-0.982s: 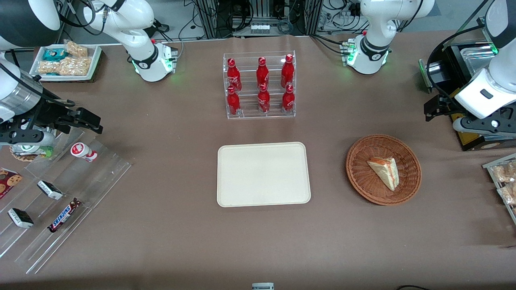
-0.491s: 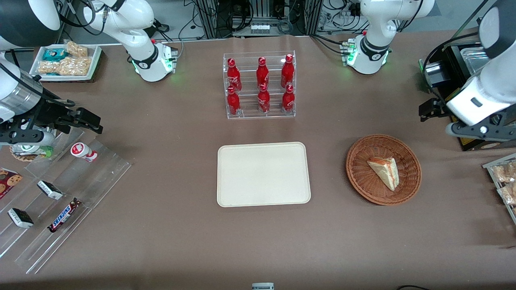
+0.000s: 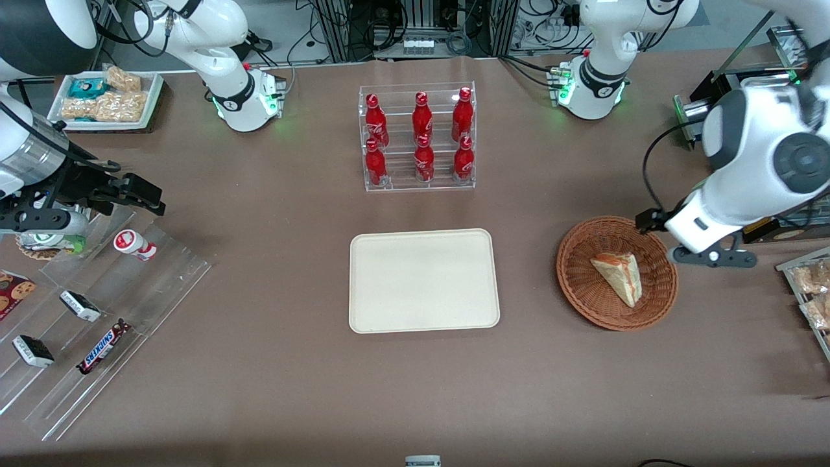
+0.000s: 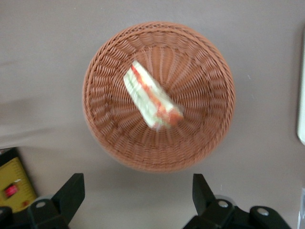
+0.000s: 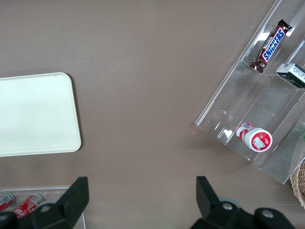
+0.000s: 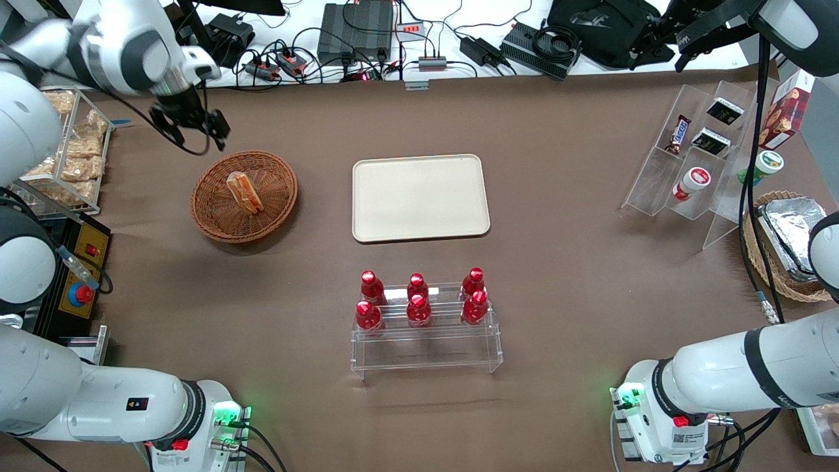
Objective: Place sandwich from basket to tray
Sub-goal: 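Lower the open left gripper around the wrapped sandwich and close it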
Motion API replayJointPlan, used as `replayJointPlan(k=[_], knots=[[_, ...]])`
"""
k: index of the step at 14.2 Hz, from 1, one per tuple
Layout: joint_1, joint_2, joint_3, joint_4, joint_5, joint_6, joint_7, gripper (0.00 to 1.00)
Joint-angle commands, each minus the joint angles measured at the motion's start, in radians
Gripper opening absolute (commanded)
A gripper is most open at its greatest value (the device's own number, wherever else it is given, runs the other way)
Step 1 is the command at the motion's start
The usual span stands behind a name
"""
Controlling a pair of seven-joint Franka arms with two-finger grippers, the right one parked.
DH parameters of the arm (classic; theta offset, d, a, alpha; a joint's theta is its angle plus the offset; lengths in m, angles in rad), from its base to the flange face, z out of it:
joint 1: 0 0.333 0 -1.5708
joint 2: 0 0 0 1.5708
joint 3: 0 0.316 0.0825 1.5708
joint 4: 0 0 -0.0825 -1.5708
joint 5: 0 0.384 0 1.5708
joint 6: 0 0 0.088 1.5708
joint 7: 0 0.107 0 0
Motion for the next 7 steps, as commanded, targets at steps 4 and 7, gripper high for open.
replayJointPlan(k=[4,7], knots=[[-0.004,-0.009,0.003,-0.231,-0.003,0.339,-0.232,1.0],[-0.007,0.044,0.003,-0.225,0.008,0.43,-0.602,1.0]])
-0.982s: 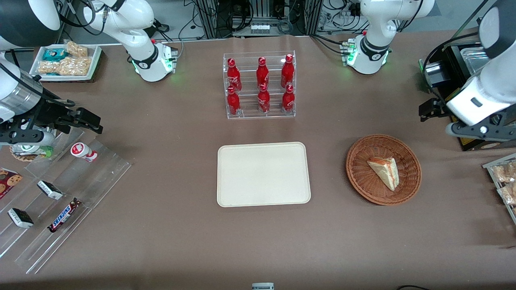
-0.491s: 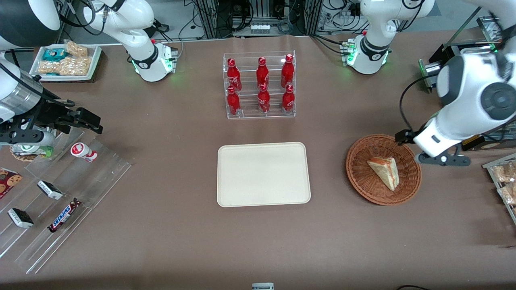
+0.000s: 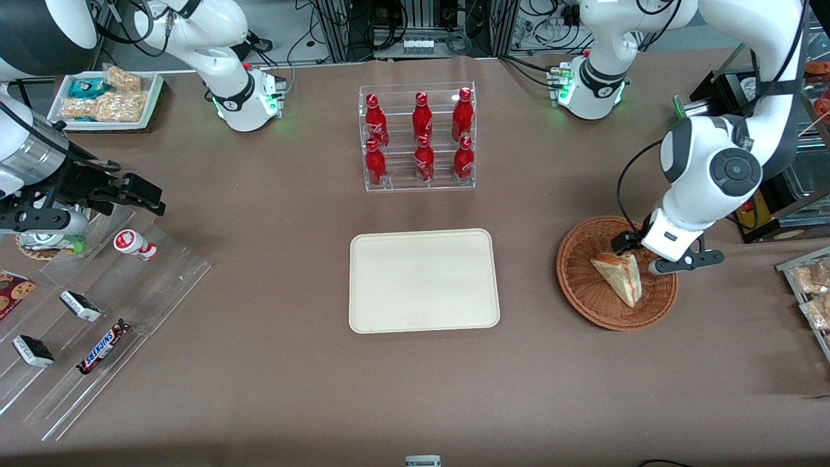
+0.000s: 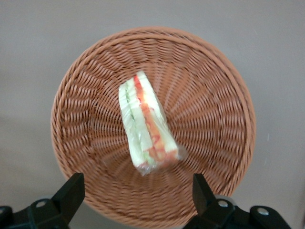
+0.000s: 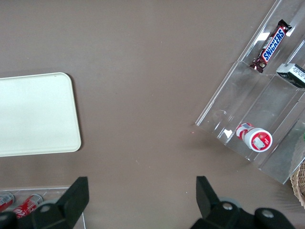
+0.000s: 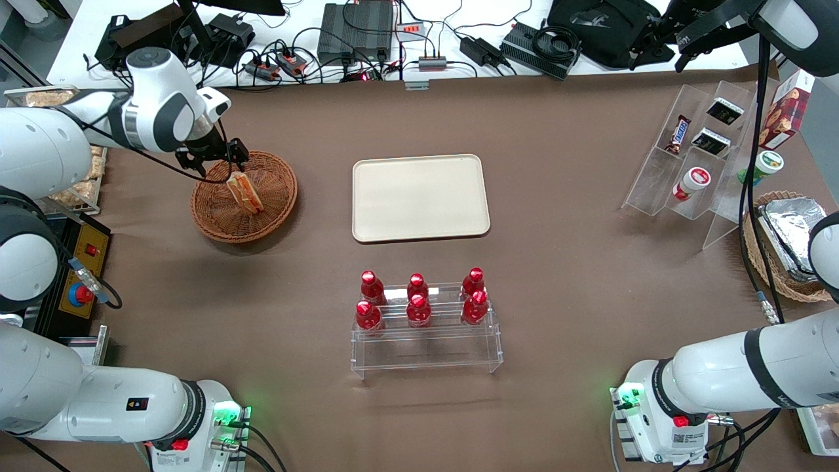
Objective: Place sandwich from basket to tray
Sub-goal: 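Lower the open left gripper around the wrapped sandwich and close it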
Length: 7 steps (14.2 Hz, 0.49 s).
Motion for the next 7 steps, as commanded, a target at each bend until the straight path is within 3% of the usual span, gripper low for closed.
replayJointPlan(k=[1,3,7], knots=[[-0.007,0.038,0.002,0.006,0.008,0.081,-0.282,1.0],[-0.006,0.075,0.002,0.015,0.007,0.138,-0.412,1.0],[-0.004,0.144,0.002,0.03,0.004,0.161,-0.435,1.0]])
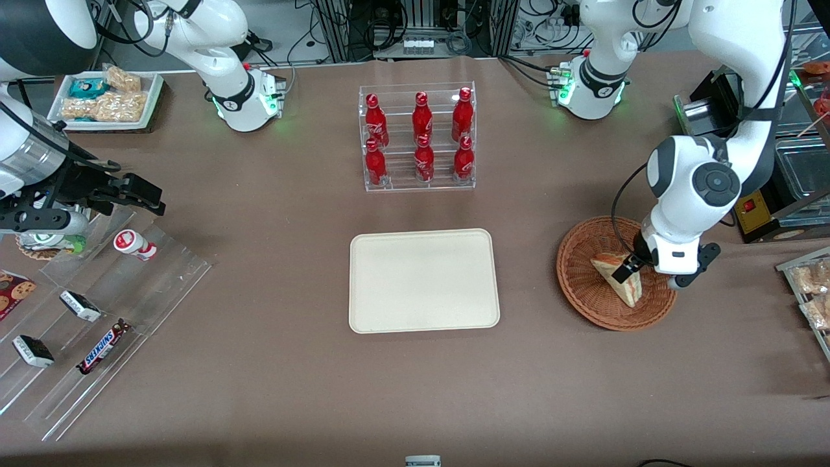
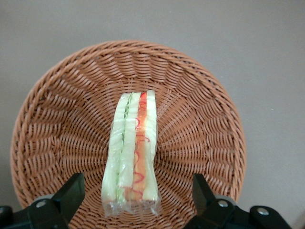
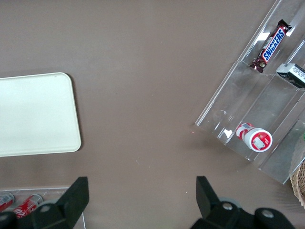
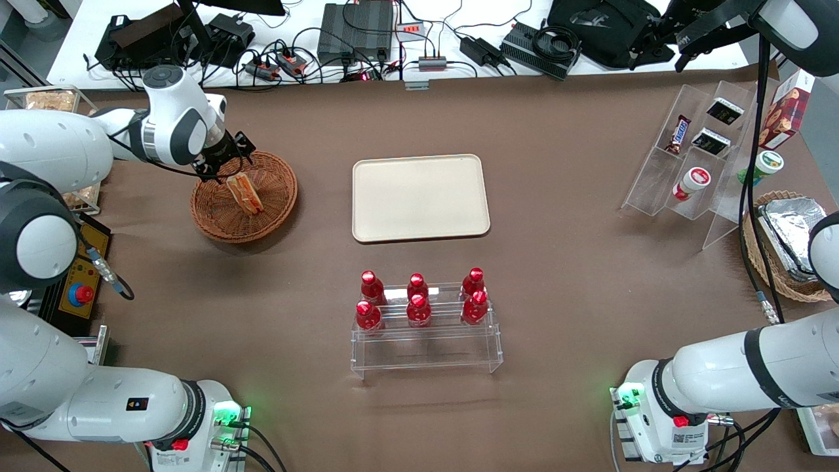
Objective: Place sandwich from basket to tray
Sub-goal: 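Lower the open left gripper around the wrapped sandwich and close it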
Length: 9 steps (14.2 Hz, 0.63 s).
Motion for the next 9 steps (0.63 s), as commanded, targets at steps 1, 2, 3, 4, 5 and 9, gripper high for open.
replayJointPlan(k=[1,2,3,4,5,9], knots=[[-0.004,0.062,0.003,0.032,0.002,0.008,-0.03,0.99],[-0.004,0.073,0.003,0.033,0.005,0.008,-0.028,0.91],[-0.004,0.077,0.003,0.035,0.005,0.008,-0.025,0.64],[-0.002,0.079,0.003,0.033,0.007,0.005,-0.013,0.27],[-0.002,0.079,0.003,0.035,0.008,0.002,-0.009,0.14],[-0.008,0.051,0.001,0.102,0.008,-0.118,0.056,0.08]])
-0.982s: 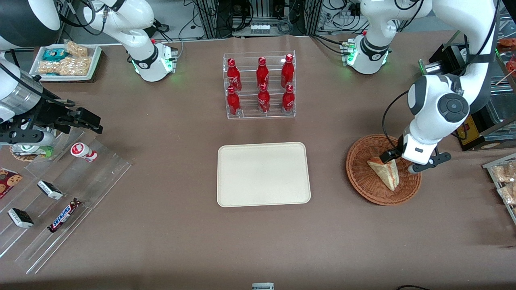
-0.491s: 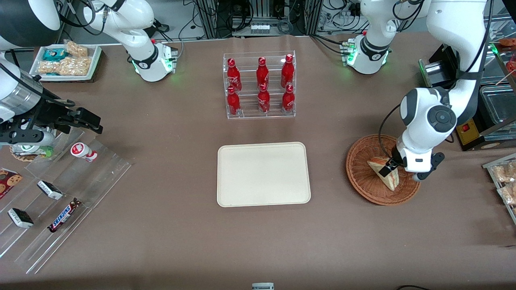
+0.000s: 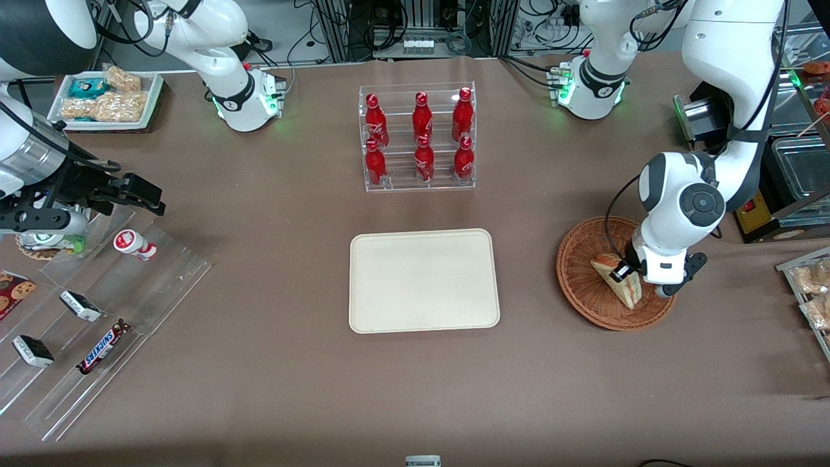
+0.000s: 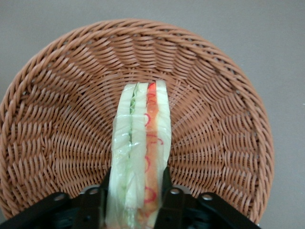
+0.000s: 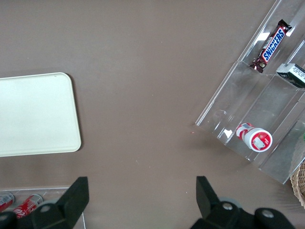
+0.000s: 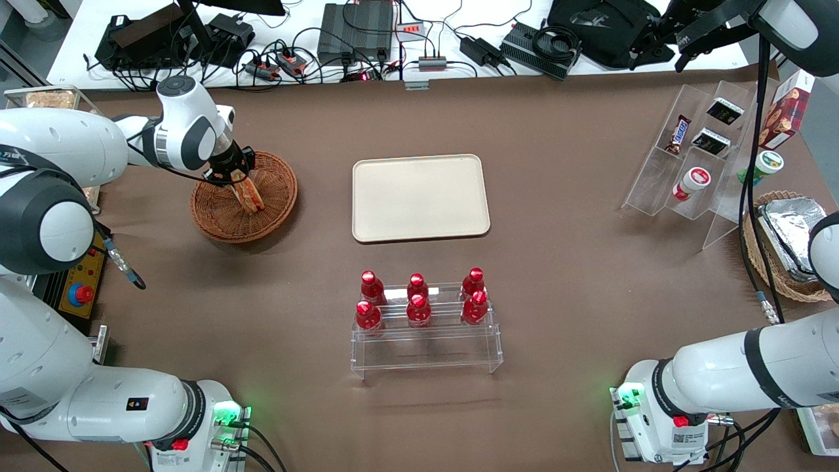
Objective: Place sandwich from basket to tray
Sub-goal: 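Lower the open left gripper around the wrapped sandwich and close it, then lift the sandwich out of the basket with the left gripper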
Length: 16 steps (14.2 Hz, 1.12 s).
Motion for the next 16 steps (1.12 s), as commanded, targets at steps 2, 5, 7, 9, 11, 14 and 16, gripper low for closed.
replayJointPlan(k=[2,5,7,9,11,14,16], knots=[[-0.047,-0.016,-0.004,0.171,0.008,-0.267,0.014,0.08],[-0.137,-0.013,-0.007,0.253,-0.007,-0.324,0.009,0.09],[-0.206,0.004,-0.008,0.265,-0.024,-0.302,0.014,0.09],[-0.295,0.063,-0.011,0.328,-0.03,-0.267,0.015,0.1],[-0.385,0.138,-0.011,0.412,-0.03,-0.253,0.016,0.1],[-0.503,0.238,-0.011,0.492,-0.032,-0.192,-0.01,0.1],[-0.571,0.292,-0.01,0.518,-0.021,-0.115,-0.046,0.1]])
